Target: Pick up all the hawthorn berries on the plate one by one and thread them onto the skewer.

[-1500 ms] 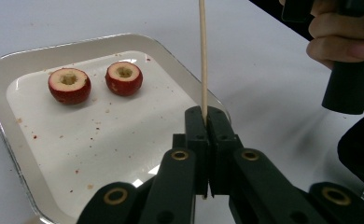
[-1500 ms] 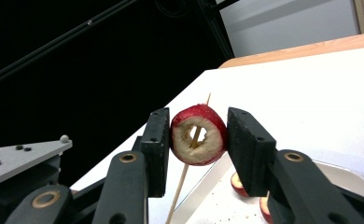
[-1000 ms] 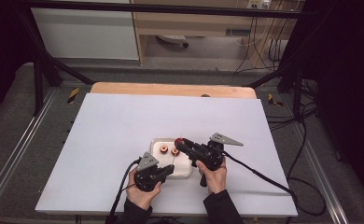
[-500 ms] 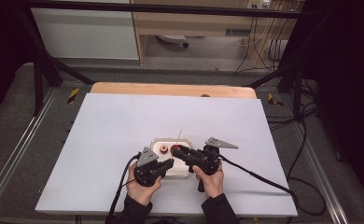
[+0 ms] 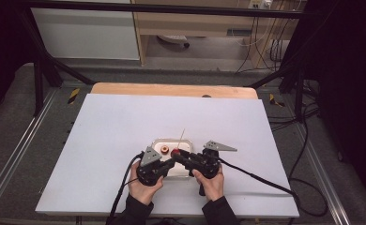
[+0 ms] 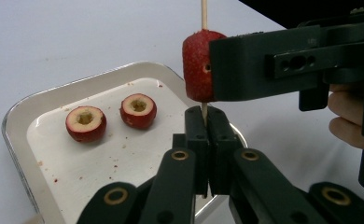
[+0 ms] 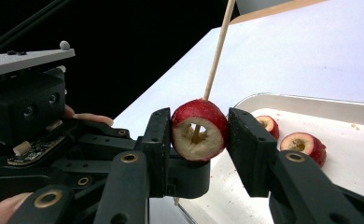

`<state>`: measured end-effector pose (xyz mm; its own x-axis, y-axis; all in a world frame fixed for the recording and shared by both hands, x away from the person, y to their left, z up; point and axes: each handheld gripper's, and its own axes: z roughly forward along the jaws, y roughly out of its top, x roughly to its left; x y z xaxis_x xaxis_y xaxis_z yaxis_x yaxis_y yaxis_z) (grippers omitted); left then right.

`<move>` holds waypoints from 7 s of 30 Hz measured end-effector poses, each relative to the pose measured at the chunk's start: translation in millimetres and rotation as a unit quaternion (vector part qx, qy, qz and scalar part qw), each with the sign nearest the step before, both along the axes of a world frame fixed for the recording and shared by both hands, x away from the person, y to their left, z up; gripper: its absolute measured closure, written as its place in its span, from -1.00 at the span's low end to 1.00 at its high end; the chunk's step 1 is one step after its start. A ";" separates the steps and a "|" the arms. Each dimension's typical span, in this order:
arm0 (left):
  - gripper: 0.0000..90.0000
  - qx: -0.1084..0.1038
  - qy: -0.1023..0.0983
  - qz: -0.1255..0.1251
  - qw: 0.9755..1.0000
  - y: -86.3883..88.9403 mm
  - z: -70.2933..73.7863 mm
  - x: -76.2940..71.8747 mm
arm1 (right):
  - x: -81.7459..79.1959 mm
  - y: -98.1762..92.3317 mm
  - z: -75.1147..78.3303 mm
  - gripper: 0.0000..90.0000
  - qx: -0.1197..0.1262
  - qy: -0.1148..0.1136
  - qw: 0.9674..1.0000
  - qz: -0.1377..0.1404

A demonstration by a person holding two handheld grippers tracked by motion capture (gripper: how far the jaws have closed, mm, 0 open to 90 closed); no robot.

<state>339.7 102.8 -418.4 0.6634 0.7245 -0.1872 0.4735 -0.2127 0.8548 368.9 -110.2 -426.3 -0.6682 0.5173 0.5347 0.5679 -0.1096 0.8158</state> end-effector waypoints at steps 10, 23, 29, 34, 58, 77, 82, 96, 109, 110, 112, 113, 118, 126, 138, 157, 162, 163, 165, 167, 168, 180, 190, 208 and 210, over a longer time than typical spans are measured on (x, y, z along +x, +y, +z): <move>0.96 0.002 0.005 -0.004 1.000 21.3 -7.9 -7.0 | 2.1 -11.4 11.5 -0.41 -0.046 -0.033 0.998 -0.029; 0.96 0.028 0.029 -0.011 0.999 55.6 -13.4 -17.9 | 18.7 -23.4 11.3 -0.80 -0.207 -0.005 0.978 0.013; 0.96 0.037 0.029 -0.009 0.999 67.9 -12.2 -20.5 | 32.7 -12.3 17.8 -0.79 -0.285 0.004 0.958 0.038; 0.96 0.036 0.032 -0.005 0.999 75.3 -15.3 -20.9 | 46.1 2.2 22.1 -0.74 -0.321 0.016 0.946 0.051; 0.96 0.034 0.033 0.001 0.999 85.3 -17.0 -20.9 | 87.2 53.9 17.4 -0.32 -0.406 0.063 0.907 0.090; 0.96 0.036 0.036 -0.002 0.999 83.3 -17.8 -20.5 | 99.1 57.0 7.8 0.20 -0.397 0.131 0.904 0.087; 0.96 0.037 0.035 -0.001 0.999 82.9 -17.8 -20.6 | 99.4 57.4 5.8 0.29 -0.398 0.135 0.903 0.086; 0.96 0.039 0.032 -0.002 0.999 80.7 -17.4 -21.2 | 94.0 52.8 17.0 0.34 -0.377 0.140 0.912 0.077; 0.96 0.041 0.028 -0.009 0.999 72.4 -15.5 -23.4 | 71.4 28.7 37.7 0.35 -0.290 0.113 0.948 0.067; 0.96 0.041 0.027 -0.010 0.999 71.5 -15.4 -23.5 | 69.6 25.8 38.6 0.35 -0.280 0.111 0.951 0.063; 0.96 0.039 0.027 -0.009 0.999 69.6 -15.1 -23.7 | 66.3 19.2 39.9 0.35 -0.257 0.100 0.959 0.057; 0.96 0.038 0.026 -0.009 0.999 68.9 -14.9 -23.9 | 64.5 15.8 40.4 0.35 -0.245 0.096 0.963 0.052; 0.96 0.034 0.022 -0.017 0.999 64.1 -14.6 -24.6 | 54.4 1.5 40.0 0.35 -0.189 0.079 0.978 0.029; 0.96 0.037 0.024 -0.014 0.999 54.4 -14.2 -28.2 | 39.1 -13.7 34.5 0.35 -0.092 0.042 0.995 -0.011; 0.96 0.028 0.027 -0.015 0.999 37.4 -13.2 -32.7 | 27.7 -17.9 23.7 0.35 0.009 -0.011 0.998 -0.063; 0.96 -0.007 0.049 -0.007 0.999 16.2 -15.5 -34.9 | 19.0 -10.8 20.7 0.35 0.059 -0.073 0.991 -0.090; 0.96 -0.018 0.056 -0.004 0.998 14.4 -16.1 -34.4 | 18.1 -9.1 18.3 0.35 0.062 -0.080 0.991 -0.087; 0.96 -0.019 0.056 -0.004 0.998 14.5 -16.0 -34.2 | 17.8 -8.9 18.1 0.35 0.062 -0.080 0.991 -0.088; 0.96 -0.020 0.057 -0.003 0.998 14.6 -16.0 -34.0 | 17.3 -8.5 17.8 0.35 0.064 -0.081 0.991 -0.087; 0.96 -0.021 0.058 -0.003 0.998 14.9 -16.1 -33.9 | 17.1 -8.5 18.1 0.35 0.067 -0.081 0.991 -0.086; 0.96 -0.022 0.059 -0.003 0.998 14.9 -16.1 -34.0 | 16.8 -8.4 18.5 0.35 0.069 -0.080 0.991 -0.086; 0.96 -0.028 0.059 0.001 0.998 15.6 -16.2 -33.8 | 15.2 -7.9 17.7 0.35 0.069 -0.079 0.991 -0.079; 0.96 -0.031 0.062 0.004 0.998 14.3 -15.2 -33.2 | 13.4 -5.3 14.5 0.35 0.071 -0.076 0.992 -0.073; 0.97 -0.056 0.068 0.019 0.996 9.5 -17.0 -35.8 | 3.9 0.0 8.8 0.36 0.077 -0.091 0.989 -0.088; 0.97 -0.052 0.060 0.016 0.997 9.6 -17.1 -35.8 | 2.8 -0.9 10.1 0.36 0.075 -0.089 0.990 -0.083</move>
<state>303.8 112.4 -435.5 0.6079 0.7175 -0.3401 0.5796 -0.1081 0.8077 371.7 -111.1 -416.2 -0.6707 0.5517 0.4958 0.3804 -0.3180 0.8684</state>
